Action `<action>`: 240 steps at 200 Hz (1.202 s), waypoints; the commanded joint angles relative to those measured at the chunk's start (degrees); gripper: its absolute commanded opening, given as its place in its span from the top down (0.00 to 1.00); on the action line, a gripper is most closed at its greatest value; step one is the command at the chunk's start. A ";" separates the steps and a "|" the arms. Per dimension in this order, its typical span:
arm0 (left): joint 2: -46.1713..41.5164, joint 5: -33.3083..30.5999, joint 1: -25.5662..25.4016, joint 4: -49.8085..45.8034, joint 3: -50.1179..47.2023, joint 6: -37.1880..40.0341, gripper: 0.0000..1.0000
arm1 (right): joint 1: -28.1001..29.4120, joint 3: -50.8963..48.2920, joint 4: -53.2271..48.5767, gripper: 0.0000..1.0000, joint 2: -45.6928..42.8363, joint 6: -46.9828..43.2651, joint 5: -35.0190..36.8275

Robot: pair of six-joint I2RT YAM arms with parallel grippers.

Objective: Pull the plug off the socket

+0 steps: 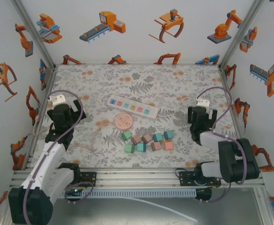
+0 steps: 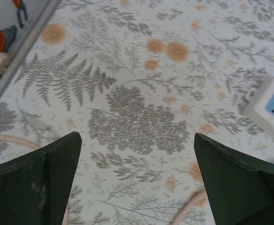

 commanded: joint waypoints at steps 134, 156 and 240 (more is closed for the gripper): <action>27.94 2.18 2.06 49.41 -11.91 12.26 0.03 | -7.44 -0.58 21.71 0.01 10.47 3.73 -17.22; 37.46 6.31 4.89 54.94 -9.80 9.57 0.03 | -7.44 -0.67 22.25 0.01 10.55 3.62 -17.56; 40.94 11.17 5.44 49.74 -5.58 10.82 0.03 | -7.44 -0.69 22.35 0.01 10.55 3.50 -17.81</action>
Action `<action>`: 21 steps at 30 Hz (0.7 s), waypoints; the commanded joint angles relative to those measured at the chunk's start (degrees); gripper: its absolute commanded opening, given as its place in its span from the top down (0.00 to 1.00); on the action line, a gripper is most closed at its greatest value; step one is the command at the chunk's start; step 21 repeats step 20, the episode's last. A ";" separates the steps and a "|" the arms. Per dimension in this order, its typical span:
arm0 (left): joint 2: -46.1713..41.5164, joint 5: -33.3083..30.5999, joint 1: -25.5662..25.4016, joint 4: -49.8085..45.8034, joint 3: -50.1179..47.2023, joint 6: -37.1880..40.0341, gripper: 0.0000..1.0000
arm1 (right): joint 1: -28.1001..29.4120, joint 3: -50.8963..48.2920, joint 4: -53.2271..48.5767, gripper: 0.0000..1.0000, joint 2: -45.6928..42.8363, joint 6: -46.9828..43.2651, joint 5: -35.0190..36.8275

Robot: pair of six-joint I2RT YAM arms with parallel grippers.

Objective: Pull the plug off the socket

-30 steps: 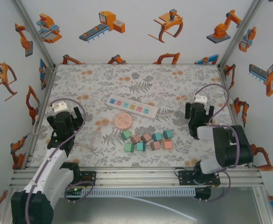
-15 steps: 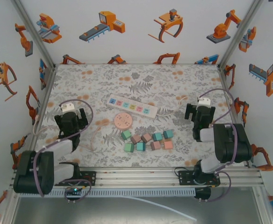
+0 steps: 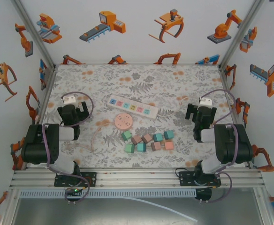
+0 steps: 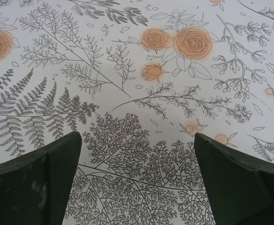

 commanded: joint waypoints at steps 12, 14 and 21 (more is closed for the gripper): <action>-0.52 1.33 0.23 0.65 0.74 0.93 0.03 | -0.23 1.50 2.02 0.01 0.28 0.98 1.10; -0.49 1.37 0.24 0.63 0.74 0.89 0.03 | -0.23 1.67 1.68 0.01 0.28 0.98 0.92; -0.49 1.36 0.24 0.66 0.74 0.93 0.03 | -0.21 0.79 3.01 0.01 0.19 0.92 1.35</action>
